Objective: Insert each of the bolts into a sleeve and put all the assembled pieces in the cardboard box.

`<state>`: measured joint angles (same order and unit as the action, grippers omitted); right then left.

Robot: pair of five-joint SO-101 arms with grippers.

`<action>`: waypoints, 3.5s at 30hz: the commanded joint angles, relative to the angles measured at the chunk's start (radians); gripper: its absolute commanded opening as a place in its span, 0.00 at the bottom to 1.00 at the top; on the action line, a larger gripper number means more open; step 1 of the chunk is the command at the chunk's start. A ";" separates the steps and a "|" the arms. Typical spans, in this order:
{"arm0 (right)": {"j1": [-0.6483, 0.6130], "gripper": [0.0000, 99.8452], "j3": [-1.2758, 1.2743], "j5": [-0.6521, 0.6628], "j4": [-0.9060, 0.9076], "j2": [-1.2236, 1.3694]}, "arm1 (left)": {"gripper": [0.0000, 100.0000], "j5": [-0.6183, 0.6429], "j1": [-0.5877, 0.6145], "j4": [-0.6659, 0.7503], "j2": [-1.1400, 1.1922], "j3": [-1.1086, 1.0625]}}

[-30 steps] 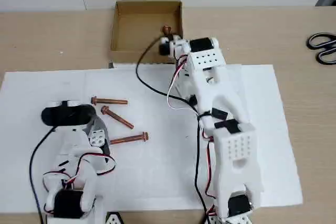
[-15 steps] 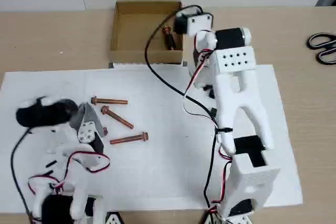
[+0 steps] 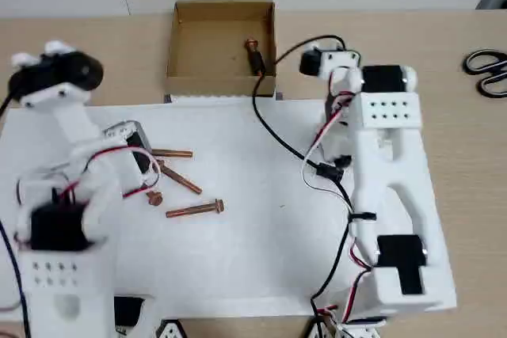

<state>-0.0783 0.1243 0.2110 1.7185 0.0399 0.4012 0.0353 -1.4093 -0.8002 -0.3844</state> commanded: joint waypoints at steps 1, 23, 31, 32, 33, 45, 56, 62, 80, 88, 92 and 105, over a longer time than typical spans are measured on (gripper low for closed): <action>0.044 0.00 -0.046 0.003 0.008 -0.085 | 0.01 -0.130 -0.006 -0.157 0.124 0.140; 0.125 0.00 -0.419 0.038 -0.074 -0.323 | 0.01 -1.191 -0.180 -0.278 0.483 0.145; 0.125 0.00 -0.519 0.038 -0.088 -0.406 | 0.01 -1.379 -0.181 -0.272 0.569 0.076; 0.125 0.00 -0.523 0.038 -0.088 -0.415 | 0.01 -1.390 -0.181 -0.272 0.575 0.071; 0.127 0.00 -0.523 0.038 -0.084 -0.424 | 0.01 -1.398 -0.181 -0.272 0.582 0.070; 0.228 0.00 -0.523 0.040 -0.077 -0.452 | 0.04 -1.402 -0.281 -0.126 0.600 -0.065; 0.283 0.00 -0.523 0.084 -0.077 -0.452 | 0.08 -1.401 -0.285 -0.095 0.600 -0.093; 0.282 0.00 -0.523 0.084 -0.085 -0.444 | 0.11 -1.401 -0.295 -0.044 0.601 -0.110; 0.283 0.00 -0.523 0.086 -0.077 -0.450 | 0.13 -1.401 -0.301 0.044 0.718 -0.130; 0.283 0.00 -0.523 0.086 -0.077 -0.449 | 0.13 -1.401 -0.305 0.086 0.730 -0.137; 0.283 0.00 -0.523 0.086 -0.077 -0.449 | 0.13 -1.401 -0.305 0.100 0.730 -0.137; 0.282 0.00 -0.523 0.086 -0.077 -0.446 | 0.13 -1.399 -0.307 0.118 0.730 -0.199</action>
<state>0.1949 -0.4051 0.2831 1.6418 -0.3775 -0.9935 -0.2685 -1.2988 -0.0652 -0.5792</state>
